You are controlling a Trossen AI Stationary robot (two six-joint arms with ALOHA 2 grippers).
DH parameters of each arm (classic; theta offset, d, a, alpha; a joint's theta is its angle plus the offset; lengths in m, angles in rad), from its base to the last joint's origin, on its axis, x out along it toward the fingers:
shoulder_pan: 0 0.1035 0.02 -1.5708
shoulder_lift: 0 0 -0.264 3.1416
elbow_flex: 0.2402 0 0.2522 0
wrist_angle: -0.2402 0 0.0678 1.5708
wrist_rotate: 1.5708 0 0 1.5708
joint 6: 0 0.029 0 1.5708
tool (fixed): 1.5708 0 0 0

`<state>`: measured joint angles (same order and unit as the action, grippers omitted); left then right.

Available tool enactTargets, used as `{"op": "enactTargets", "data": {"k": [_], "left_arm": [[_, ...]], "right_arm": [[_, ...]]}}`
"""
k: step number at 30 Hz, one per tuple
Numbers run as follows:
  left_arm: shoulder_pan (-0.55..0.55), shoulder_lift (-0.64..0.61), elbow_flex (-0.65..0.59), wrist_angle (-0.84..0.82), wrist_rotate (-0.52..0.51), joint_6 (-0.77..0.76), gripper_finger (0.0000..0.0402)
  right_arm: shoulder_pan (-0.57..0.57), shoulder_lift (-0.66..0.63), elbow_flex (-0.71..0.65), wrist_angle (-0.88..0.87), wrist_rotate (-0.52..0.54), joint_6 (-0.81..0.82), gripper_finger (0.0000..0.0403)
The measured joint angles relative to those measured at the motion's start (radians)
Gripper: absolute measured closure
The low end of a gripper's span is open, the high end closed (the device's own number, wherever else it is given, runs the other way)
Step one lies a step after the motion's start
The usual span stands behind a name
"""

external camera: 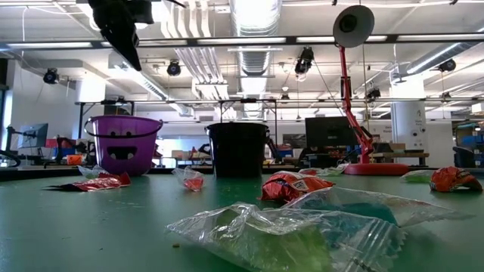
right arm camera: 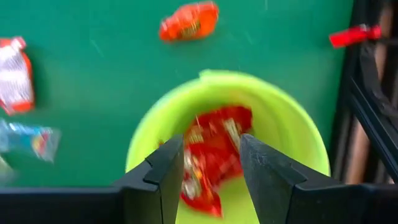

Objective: Sort candy
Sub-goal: Put the top orange chocolate bar into the purple bucket

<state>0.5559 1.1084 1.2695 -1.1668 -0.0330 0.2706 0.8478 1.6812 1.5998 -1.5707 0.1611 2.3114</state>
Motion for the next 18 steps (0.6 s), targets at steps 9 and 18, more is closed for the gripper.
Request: {"op": "enactTargets", "data": {"k": [9, 18], "left_arm": [[-0.004, -0.001, 0.117, -0.022, 0.163, -0.013, 0.0297], [-0.003, 0.003, 0.143, -0.027, 0.177, -0.020, 0.0297]], "right_arm": [[-0.120, -0.026, -0.050, -0.002, 0.361, -0.111, 0.0255], [-0.277, -0.065, -0.060, -0.002, 0.392, -0.395, 0.0255]]}}
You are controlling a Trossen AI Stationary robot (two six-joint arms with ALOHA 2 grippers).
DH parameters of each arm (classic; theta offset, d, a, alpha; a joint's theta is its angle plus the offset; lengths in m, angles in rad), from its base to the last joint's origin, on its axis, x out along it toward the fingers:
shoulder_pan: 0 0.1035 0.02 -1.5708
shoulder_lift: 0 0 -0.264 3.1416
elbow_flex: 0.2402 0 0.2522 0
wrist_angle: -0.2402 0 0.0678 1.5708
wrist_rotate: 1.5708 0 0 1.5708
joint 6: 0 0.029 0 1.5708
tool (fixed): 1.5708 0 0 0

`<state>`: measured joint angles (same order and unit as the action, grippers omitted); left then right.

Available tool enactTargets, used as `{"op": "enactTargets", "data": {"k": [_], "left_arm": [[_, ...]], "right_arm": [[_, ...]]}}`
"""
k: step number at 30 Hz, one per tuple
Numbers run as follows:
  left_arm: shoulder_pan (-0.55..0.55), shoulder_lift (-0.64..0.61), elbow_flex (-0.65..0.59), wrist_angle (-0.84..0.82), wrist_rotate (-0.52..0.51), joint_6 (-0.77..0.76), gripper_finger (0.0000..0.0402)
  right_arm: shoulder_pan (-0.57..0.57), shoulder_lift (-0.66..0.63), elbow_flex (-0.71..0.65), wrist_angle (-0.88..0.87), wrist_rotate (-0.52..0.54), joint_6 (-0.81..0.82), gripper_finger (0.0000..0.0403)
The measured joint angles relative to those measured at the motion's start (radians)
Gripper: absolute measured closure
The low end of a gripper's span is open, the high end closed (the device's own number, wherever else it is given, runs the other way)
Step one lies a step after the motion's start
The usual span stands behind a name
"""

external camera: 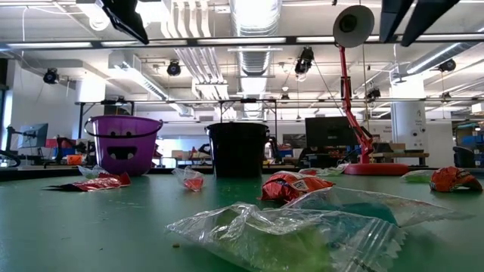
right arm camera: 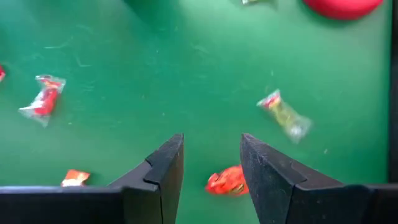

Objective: Sort candy
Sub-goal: Put the top orange chocolate bar into the purple bucket

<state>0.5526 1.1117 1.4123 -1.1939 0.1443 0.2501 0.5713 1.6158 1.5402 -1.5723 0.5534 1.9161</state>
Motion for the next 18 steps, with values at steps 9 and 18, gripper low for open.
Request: {"op": "enactTargets", "data": {"k": [9, 18], "left_arm": [[0.000, 0.080, 0.001, 0.069, -0.001, -0.115, 0.0297], [-0.002, 0.198, 0.051, 0.055, 0.249, -0.096, 0.0297]], "right_arm": [[-0.101, -0.045, 0.001, 0.001, 0.077, -0.195, 0.0255], [-0.177, -0.093, -0.004, 0.002, 0.084, -0.405, 0.0255]]}}
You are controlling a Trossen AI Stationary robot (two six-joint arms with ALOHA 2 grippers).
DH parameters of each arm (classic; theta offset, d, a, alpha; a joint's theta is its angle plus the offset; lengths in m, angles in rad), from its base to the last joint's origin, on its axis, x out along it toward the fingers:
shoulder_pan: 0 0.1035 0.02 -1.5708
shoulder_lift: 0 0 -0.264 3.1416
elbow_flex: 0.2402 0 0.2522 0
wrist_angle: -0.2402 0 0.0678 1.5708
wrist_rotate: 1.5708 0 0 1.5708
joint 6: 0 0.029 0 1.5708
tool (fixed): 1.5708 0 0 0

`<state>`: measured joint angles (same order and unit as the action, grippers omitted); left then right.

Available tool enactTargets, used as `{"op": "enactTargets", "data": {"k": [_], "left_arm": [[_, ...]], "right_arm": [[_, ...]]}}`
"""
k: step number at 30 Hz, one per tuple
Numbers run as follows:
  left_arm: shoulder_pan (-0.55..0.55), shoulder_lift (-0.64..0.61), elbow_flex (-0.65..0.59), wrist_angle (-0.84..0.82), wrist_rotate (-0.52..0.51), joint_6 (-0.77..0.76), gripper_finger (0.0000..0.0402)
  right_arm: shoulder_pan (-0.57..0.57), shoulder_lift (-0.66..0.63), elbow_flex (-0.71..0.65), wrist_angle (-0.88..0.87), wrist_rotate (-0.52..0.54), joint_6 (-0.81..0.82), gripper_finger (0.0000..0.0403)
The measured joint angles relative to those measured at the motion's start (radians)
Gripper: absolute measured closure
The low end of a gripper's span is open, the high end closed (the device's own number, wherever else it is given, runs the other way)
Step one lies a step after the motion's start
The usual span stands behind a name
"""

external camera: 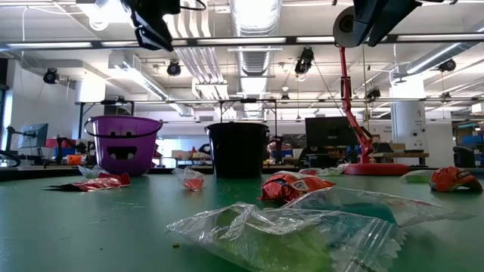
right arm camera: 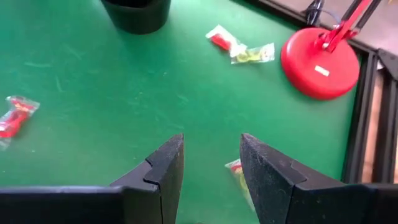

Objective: Sort candy
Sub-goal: Put the top orange chocolate bar into the purple bucket

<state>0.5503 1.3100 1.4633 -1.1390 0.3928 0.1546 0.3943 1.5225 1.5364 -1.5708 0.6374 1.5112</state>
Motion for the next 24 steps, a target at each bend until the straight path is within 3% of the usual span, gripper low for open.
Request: {"op": "enactTargets", "data": {"k": [5, 14, 24], "left_arm": [[-0.014, 0.060, 0.072, -0.080, 0.112, 0.064, 0.0297], [-0.145, 0.168, 0.167, -0.142, 0.115, 0.130, 0.0297], [-0.317, 0.268, 0.177, -0.324, 0.113, 0.168, 0.0297]], "right_arm": [[-0.021, -0.036, -0.007, 0.000, 0.032, -0.023, 0.0255], [-0.027, -0.090, -0.025, -0.002, 0.069, -0.001, 0.0255], [-0.027, -0.085, -0.076, 0.000, 0.073, 0.078, 0.0255]]}}
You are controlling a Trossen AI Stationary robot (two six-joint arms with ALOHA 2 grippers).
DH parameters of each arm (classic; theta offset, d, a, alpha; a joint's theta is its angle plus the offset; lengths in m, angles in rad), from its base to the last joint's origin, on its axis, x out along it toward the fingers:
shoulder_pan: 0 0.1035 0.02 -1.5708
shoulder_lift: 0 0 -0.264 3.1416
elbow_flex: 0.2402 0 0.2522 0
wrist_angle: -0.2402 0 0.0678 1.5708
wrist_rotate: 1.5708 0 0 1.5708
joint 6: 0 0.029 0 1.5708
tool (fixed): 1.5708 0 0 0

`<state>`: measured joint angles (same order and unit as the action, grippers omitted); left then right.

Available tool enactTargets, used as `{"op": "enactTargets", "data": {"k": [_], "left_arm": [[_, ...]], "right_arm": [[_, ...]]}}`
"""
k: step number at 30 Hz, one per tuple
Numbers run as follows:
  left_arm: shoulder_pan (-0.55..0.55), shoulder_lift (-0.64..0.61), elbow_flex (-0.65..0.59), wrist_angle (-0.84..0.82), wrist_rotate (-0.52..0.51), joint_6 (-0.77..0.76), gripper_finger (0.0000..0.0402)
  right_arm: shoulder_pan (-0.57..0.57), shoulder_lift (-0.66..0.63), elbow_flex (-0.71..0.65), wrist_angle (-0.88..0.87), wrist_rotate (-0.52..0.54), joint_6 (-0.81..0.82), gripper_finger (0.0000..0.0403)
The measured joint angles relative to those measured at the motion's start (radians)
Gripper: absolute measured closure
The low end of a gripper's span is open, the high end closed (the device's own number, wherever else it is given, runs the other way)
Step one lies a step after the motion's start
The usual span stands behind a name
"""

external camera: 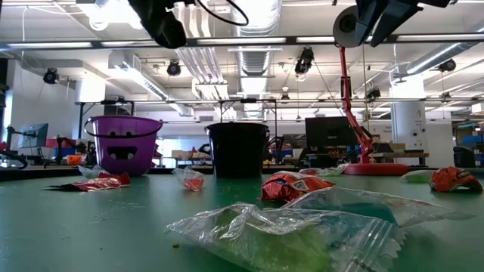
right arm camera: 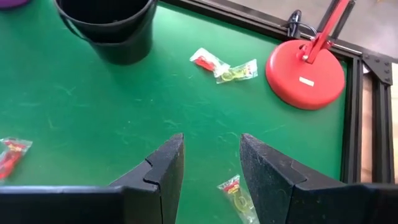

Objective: Sort candy
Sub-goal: Put the top orange chocolate bar into the purple bucket

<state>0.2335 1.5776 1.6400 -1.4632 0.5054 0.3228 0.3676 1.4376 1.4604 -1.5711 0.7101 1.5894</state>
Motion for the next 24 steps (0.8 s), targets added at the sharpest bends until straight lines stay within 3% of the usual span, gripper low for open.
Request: {"op": "enactTargets", "data": {"k": [12, 17, 24], "left_arm": [[-0.035, 0.031, -0.039, 0.037, -0.063, 0.011, 0.0297], [-0.043, 0.075, -0.039, 0.051, -0.132, -0.110, 0.0297], [-0.043, 0.096, -0.039, 0.059, -0.181, -0.070, 0.0297]], "right_arm": [[0.000, 0.004, -0.016, 0.007, 0.000, 0.060, 0.0255], [0.002, 0.004, -0.016, 0.017, -0.001, 0.060, 0.0255], [0.003, 0.004, -0.016, 0.022, -0.001, 0.043, 0.0255]]}}
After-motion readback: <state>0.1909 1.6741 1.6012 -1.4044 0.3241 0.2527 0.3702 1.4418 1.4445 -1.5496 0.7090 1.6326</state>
